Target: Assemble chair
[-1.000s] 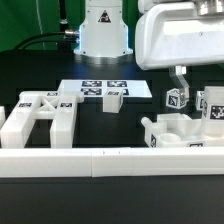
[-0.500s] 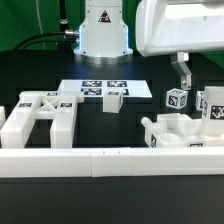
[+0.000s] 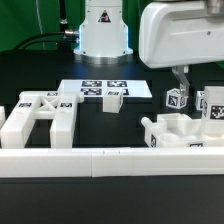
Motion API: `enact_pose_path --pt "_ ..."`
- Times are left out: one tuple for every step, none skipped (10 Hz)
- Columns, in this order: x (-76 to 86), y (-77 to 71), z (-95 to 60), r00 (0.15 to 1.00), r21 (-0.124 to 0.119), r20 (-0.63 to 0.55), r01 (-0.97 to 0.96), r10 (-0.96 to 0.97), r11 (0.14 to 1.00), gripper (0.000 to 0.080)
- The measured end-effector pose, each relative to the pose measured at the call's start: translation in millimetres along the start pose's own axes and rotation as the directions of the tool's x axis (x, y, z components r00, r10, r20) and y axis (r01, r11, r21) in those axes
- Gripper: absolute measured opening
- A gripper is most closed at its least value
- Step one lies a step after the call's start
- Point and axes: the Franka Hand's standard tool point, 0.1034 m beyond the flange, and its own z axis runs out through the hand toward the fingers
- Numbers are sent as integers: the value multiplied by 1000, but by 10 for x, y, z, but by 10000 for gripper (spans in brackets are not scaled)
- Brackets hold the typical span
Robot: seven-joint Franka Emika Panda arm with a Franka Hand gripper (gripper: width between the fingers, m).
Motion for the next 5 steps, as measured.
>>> enact_pose_path --pt "-37 -6 31 996 5 84 0 0 1000 649" --pt "21 -9 40 995 7 104 0 -1 1000 649" --pt "49 -9 55 996 6 87 1 -1 1000 649" --pt "39 -12 67 996 6 89 3 -4 1000 649" --pt "43 -10 61 996 6 88 6 -7 1000 528"
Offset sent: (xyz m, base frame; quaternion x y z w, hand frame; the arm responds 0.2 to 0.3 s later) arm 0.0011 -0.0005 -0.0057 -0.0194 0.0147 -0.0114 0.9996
